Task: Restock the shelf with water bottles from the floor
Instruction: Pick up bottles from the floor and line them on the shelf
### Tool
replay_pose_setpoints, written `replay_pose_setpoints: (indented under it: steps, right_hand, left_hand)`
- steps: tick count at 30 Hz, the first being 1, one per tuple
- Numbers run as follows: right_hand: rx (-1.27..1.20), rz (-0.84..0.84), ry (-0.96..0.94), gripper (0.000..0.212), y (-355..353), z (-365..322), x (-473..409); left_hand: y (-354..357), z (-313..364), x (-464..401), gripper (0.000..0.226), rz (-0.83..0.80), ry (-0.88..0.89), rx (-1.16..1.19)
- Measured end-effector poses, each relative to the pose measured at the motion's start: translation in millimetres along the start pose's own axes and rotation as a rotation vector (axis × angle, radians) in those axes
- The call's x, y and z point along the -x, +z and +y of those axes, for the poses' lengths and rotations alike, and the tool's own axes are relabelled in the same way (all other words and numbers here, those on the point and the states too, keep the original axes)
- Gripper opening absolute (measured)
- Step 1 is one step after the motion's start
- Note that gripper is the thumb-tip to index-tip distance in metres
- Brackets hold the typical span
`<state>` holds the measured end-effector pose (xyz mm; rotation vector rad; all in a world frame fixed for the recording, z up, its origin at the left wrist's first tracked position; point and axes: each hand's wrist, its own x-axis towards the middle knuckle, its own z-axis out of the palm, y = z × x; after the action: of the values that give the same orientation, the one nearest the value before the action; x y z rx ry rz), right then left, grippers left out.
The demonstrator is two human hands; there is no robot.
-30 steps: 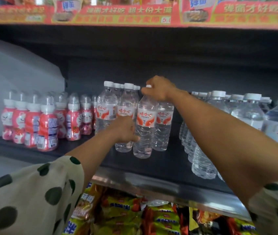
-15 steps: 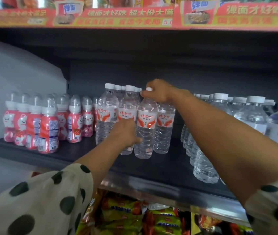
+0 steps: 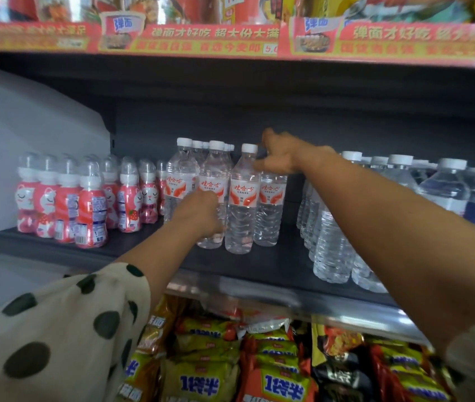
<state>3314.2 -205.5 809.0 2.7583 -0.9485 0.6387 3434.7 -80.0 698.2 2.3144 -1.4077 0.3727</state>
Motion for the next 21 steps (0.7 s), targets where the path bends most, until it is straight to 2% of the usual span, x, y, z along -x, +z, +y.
replay_pose_setpoints:
  steps: [6,10,12,14,21]
  right_hand:
    - [0.106,-0.044,0.012,0.068,18,-13,104]
    - [0.129,-0.102,-0.006,0.069,47,-34,196]
    - [0.119,-0.135,-0.009,0.064,71,-48,250]
    - [0.114,-0.175,-0.013,0.069,102,-61,302]
    - [0.063,-0.428,-0.01,0.065,217,-86,458]
  left_hand:
    - [-29,11,77,0.035,0.008,0.072,-0.121]
    - [-30,22,155,0.024,-0.086,0.115,-0.168]
    - [-14,26,198,0.025,-0.132,0.125,-0.161]
    - [11,27,242,0.033,-0.189,0.148,-0.166]
    - [126,16,369,0.042,-0.473,0.239,-0.181]
